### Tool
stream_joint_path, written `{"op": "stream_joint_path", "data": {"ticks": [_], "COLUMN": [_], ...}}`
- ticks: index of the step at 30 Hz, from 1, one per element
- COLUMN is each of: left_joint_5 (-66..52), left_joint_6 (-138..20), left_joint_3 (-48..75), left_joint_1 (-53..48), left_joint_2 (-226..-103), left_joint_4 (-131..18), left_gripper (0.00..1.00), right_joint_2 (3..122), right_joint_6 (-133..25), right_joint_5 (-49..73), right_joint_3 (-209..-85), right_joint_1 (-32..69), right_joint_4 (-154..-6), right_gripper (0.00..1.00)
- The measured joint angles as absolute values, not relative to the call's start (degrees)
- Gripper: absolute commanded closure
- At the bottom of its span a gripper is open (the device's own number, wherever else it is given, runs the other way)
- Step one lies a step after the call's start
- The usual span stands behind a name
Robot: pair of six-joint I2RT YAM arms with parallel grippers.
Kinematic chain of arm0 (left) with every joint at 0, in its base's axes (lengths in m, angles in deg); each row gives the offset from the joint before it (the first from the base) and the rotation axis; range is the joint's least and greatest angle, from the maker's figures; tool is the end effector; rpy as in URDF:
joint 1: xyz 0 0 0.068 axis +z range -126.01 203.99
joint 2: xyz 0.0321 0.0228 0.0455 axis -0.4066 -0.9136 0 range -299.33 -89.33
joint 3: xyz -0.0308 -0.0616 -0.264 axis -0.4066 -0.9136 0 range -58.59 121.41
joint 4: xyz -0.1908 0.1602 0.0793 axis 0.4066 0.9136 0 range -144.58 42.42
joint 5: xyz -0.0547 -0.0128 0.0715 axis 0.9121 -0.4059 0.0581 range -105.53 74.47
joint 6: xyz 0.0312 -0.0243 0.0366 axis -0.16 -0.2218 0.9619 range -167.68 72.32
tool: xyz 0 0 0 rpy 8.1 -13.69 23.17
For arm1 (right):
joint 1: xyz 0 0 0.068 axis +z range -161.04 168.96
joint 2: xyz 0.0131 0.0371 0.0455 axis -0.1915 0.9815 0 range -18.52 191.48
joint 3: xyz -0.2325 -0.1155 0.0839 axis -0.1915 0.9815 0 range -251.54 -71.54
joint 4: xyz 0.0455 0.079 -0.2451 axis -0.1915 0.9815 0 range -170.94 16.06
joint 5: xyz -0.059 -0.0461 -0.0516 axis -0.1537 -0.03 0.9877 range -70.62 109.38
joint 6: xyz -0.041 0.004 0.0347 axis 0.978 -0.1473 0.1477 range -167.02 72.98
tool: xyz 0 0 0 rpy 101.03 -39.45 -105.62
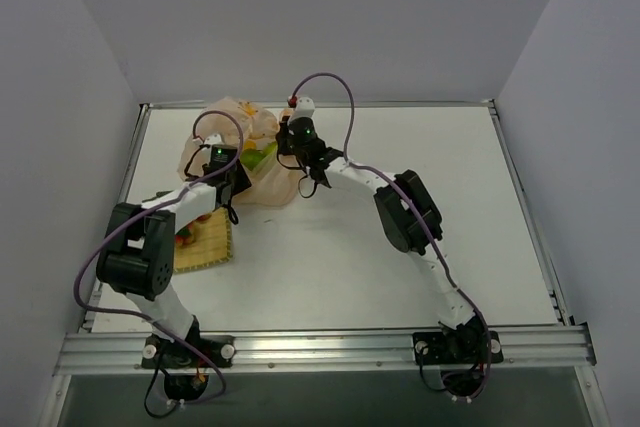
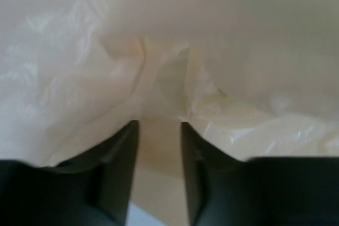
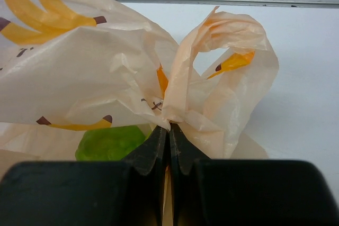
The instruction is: Take the fake fruits out of the plastic bag
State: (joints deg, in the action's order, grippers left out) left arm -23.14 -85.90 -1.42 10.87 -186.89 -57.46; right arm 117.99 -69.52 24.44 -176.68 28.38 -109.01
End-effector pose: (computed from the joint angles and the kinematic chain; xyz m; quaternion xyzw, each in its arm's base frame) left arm 0.3585 -0.0788 0.1957 -0.2231 0.8672 -0.1374 0.4234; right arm 0.4356 0.3539 0.2126 -0.0768 0.7230 0.3253 0.6046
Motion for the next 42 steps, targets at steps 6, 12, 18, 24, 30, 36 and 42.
{"op": "stream_joint_path", "data": {"ticks": [6,12,18,24,30,36,42], "left_joint_5": [-22.82,-22.33,-20.15,-20.35,-22.92,-24.63,-24.85], "left_joint_6": [-85.88,-86.66,-87.58,-86.71,-84.00,-80.96,-78.12], "left_joint_3": [-3.12,-3.15,-1.33,6.60,12.42,17.33,19.13], "left_joint_1": [10.54,9.18,6.47,5.07,5.40,6.98,8.42], "left_joint_2": [-176.62,-163.35,-165.71,-179.70,-187.74,-193.53,-197.73], "left_joint_4": [-53.46,-50.99,-50.00,-48.58,-48.34,-47.91,-47.36], "left_gripper": [0.44,0.84,0.94,0.91,0.56,0.43,0.33], "right_joint_2": [117.94,117.42,116.26,115.93,115.93,115.93,115.93], "right_joint_6": [-69.54,-69.56,-69.78,-69.93,-69.91,-69.93,-69.93], "right_joint_5": [24.27,24.24,23.79,23.00,22.39,21.73,21.42], "right_joint_3": [-174.62,-172.26,-170.67,-170.51,-170.51,-170.51,-170.51], "right_joint_1": [29.45,29.84,29.82,29.82,29.75,29.43,29.38], "right_joint_4": [-110.41,-111.81,-112.03,-112.03,-111.92,-111.94,-111.96], "right_gripper": [1.00,1.00,1.00,1.00,1.00,1.00,1.00]}}
